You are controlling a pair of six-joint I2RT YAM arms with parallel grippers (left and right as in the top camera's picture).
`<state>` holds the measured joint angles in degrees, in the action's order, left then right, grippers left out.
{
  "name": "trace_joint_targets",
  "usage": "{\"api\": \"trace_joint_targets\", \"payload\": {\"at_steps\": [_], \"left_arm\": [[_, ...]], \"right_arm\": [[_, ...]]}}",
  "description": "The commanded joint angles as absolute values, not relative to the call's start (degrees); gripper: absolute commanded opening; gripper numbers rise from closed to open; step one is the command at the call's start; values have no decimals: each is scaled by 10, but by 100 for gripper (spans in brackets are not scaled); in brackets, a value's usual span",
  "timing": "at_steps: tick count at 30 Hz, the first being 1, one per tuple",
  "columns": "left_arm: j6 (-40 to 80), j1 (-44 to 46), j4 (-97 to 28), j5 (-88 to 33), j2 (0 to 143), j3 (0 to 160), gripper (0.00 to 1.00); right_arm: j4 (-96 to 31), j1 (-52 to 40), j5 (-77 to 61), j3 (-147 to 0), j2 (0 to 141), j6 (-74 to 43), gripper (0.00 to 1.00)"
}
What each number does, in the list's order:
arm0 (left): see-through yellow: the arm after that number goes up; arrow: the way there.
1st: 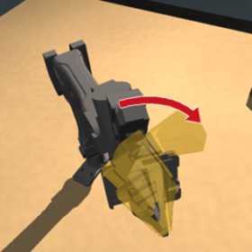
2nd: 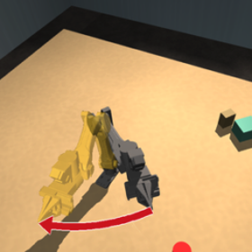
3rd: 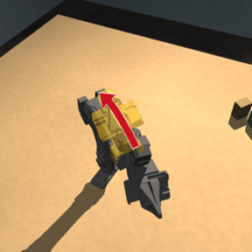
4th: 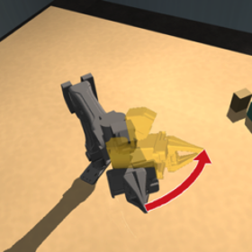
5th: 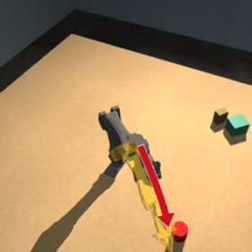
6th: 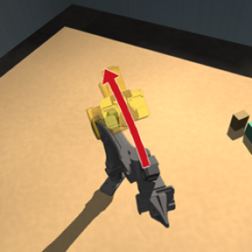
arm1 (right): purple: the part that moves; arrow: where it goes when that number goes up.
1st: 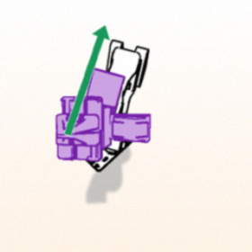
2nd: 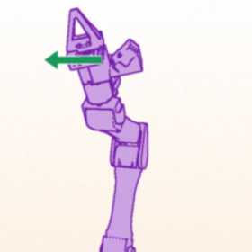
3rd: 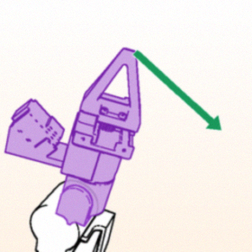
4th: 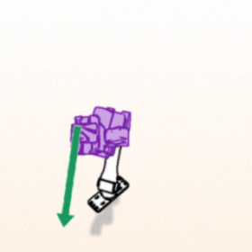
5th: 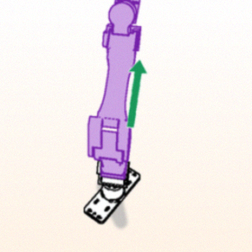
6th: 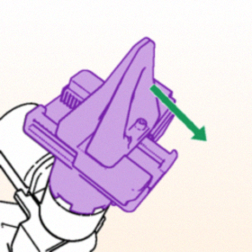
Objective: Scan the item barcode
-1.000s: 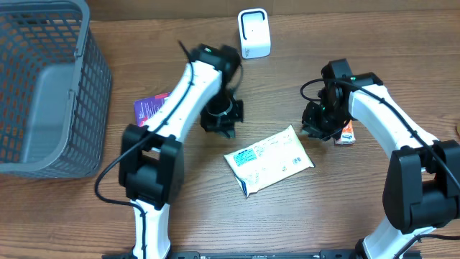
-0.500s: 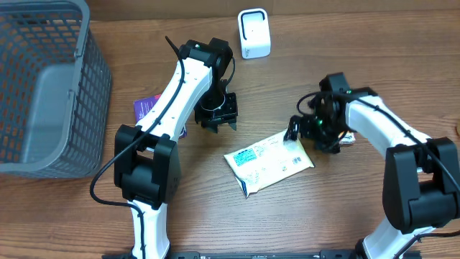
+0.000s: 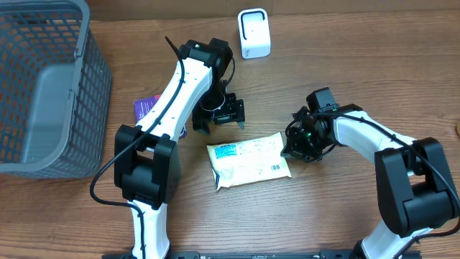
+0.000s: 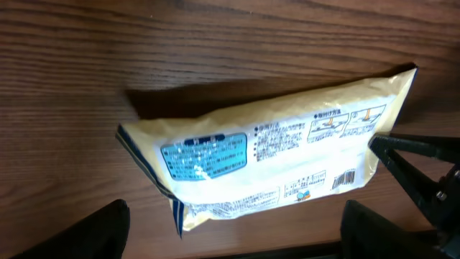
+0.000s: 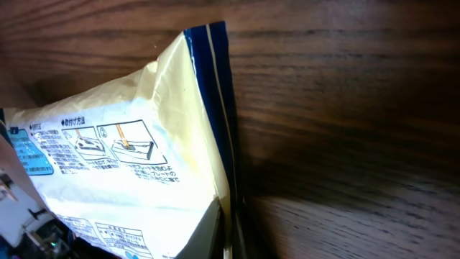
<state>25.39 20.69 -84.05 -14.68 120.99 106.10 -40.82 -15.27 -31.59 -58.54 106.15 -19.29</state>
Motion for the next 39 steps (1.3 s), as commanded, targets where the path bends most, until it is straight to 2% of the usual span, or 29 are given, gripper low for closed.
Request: {"api": "trace_joint_targets", "payload": {"at_steps": [1,2,4,7,9,10,15,16,17,19,23,28,32,36,39], "left_arm": [[247,218,-846,-145,1199,1061,82],[236,222,-848,-147,1199,1061,79],[223,229,-858,-146,1199,1061,64],[211,242,-875,-146,1199,1053,47],[212,251,-870,-146,1199,1040,40],[213,255,-863,-146,1199,1031,39],[242,266,-804,-151,1199,967,45],[247,266,-791,-153,1199,953,60],[254,266,-775,-161,1199,937,73],[257,260,-739,-192,1199,910,75],[257,243,-650,-237,1199,873,80],[249,232,-562,-239,1199,867,82],[245,229,-511,-239,1199,867,84],[249,232,-500,-249,1207,867,84],[249,236,-482,-269,1223,867,83]], "right_arm": [[-409,-147,-316,-600,1066,-224,4],[-419,-143,-315,-612,1066,-223,4],[-441,-131,-302,-636,1066,-223,4],[-479,-107,-277,-678,1066,-223,4],[-499,-90,-262,-701,1066,-223,4],[-504,-83,-258,-707,1066,-223,4],[-524,-63,-242,-707,1066,-223,4],[-533,-63,-229,-706,1066,-223,4],[-542,-63,-215,-705,1066,-223,10],[-553,-65,-195,-701,1066,-223,22],[-554,-69,-193,-684,1066,-223,31],[-549,-70,-191,-674,1066,-221,57],[-540,-70,-191,-674,1066,-221,61],[-536,-70,-191,-674,1066,-221,70],[-525,-70,-191,-674,1066,-222,70]]}}
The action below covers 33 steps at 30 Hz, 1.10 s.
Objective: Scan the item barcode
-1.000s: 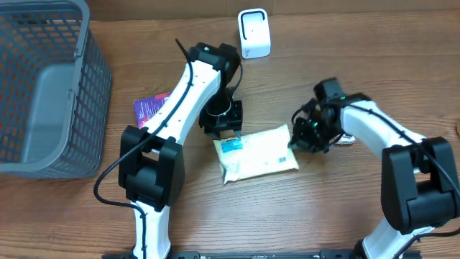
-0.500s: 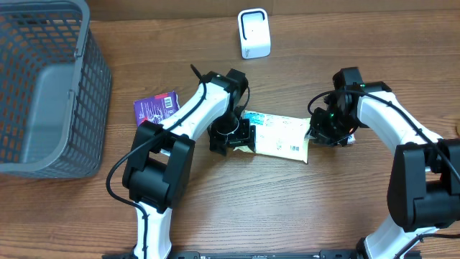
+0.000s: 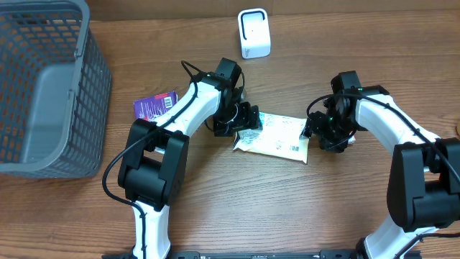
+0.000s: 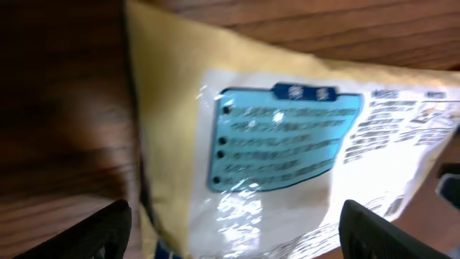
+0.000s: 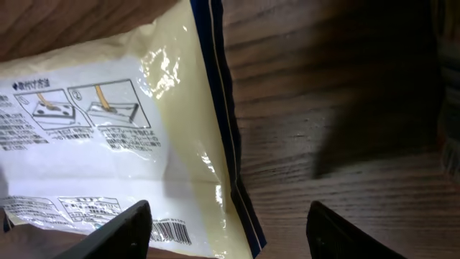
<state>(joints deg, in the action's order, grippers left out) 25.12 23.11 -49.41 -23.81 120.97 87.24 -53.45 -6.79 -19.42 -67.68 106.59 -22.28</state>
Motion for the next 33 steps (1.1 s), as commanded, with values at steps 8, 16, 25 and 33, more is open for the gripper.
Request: {"api": "trace_joint_targets", "payload": {"at_steps": [8,16,25,33], "left_arm": [[249,237,-469,-306,1237,867,28],[244,236,-469,-315,1237,873,4],[197,236,-494,-372,1170,912,4],[268,232,-597,-184,1133,912,4]], "right_arm": [[-492,-71,-197,-652,1066,-228,58],[-467,-75,-236,-633,1066,-230,51],[-434,-124,-236,-633,1066,-254,73],[-381,-177,-226,-633,1067,-292,93]]}}
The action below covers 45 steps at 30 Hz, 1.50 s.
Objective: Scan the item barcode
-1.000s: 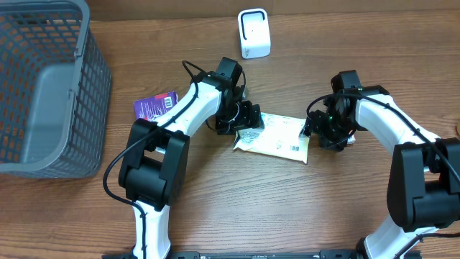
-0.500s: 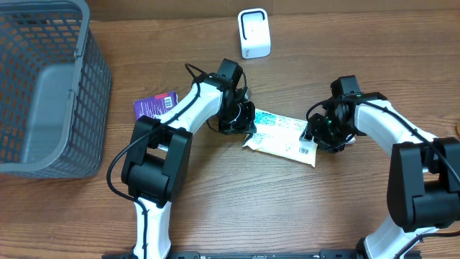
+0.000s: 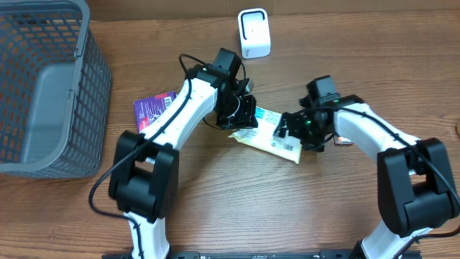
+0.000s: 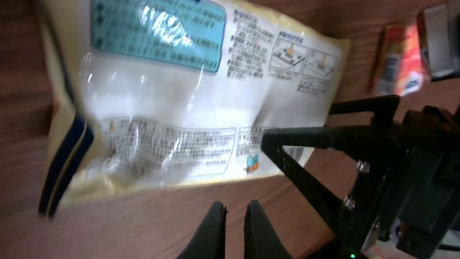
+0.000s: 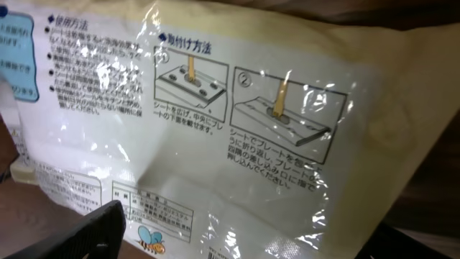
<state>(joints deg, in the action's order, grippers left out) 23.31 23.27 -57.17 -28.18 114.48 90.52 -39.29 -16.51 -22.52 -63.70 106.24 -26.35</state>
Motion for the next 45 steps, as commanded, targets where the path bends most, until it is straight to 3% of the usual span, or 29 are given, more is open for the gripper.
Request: {"api": "trace_joint_targets", "payload": {"at_steps": [1,5,12,15,25,36,39,42,45], "left_arm": [[273,232,-608,-166,1134,911,4],[293,232,-642,-100,1134,910,4],[360,233,-616,-45,1138,908,4],[365,237,-580,-45,1153,908,4],[380,244,-554,-115,1225,908,4],[406,272,-554,-99,1251,908,4],[407,275,-555,-99,1251,908,4],[407,275,-557,-99,1251,908,4],[405,275,-559,-99,1251,908,4]], "right_arm": [[-375,-179,-226,-633,1067,-298,91],[-348,-180,-228,-633,1067,-303,79],[-328,-180,-227,-632,1067,-353,80],[-306,-180,-226,-618,1067,-376,86],[-225,-180,-268,-557,1067,-382,80],[-171,-211,-296,-547,1067,-390,74],[-156,-227,-296,-547,1068,-395,68],[-143,-232,-295,-547,1068,-395,54],[-138,-232,-297,-547,1068,-394,24]]}}
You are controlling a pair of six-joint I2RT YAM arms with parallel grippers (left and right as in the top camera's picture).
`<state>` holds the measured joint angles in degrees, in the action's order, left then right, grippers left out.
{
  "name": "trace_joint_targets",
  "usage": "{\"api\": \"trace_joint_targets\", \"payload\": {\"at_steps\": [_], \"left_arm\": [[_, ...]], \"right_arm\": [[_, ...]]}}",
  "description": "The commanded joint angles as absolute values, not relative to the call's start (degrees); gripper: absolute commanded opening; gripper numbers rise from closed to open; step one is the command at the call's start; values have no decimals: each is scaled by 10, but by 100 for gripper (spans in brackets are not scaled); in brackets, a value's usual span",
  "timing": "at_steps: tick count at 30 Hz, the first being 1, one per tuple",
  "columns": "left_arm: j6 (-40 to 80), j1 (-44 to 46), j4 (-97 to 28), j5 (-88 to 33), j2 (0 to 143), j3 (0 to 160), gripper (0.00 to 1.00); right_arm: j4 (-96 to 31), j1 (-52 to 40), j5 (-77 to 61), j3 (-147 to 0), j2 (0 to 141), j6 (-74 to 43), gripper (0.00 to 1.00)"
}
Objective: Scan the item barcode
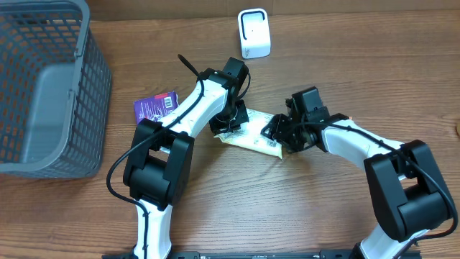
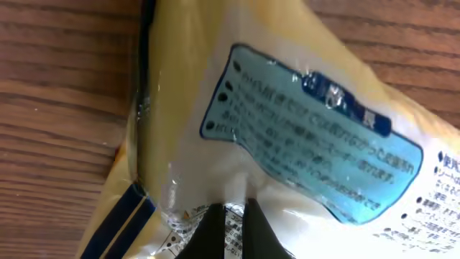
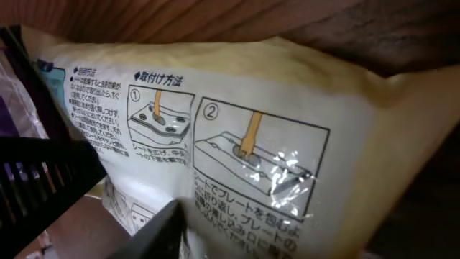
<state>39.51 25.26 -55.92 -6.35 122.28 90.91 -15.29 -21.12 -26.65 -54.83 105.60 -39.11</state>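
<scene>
The cream refill packet [image 1: 253, 134] with blue label and Japanese print lies tilted between both arms at mid-table. My left gripper [image 1: 231, 121] is at its left end. In the left wrist view the two fingers [image 2: 231, 207] stand nearly together, pinched on the packet [image 2: 302, 108] film below the blue label. My right gripper [image 1: 277, 134] holds the right end. One dark finger [image 3: 162, 230] presses the packet [image 3: 287, 122]; the other is hidden behind it. The white scanner [image 1: 254, 33] stands at the back.
A grey mesh basket [image 1: 43, 86] fills the left side. A purple packet [image 1: 156, 106] lies beside the left arm. The left arm's dark gripper [image 3: 36, 173] shows at the left of the right wrist view.
Both grippers and the packet have shifted slightly left and closer together. The right finger now sits tighter against the packet. The left fingers now pinch the film under the blue label.
The packet first lay flat in front, left gripper open above it, right gripper at its right edge. Then it lay further back between both open grippers. Later the left fingers were together and the right straddled the end. Now both grip it.
</scene>
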Motion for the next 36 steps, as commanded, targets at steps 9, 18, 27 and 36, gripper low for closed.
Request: {"api": "trace_joint_targets", "payload": {"at_steps": [9,18,27,36], "left_arm": [[346,260,-624,-103,1228,947,4],[334,214,-752,-103,1214,1067,9],[332,179,-765,-103,1214,1068,11],[319,179,-765,-101,1214,1068,12]], "right_arm": [[-232,-218,-269,-603,1058,-340,4],[-568,-222,137,-837,962,-291,4],[-780,-233,375,-955,941,-350,4],[-921,-233,385,-926,989,-360,4]]}}
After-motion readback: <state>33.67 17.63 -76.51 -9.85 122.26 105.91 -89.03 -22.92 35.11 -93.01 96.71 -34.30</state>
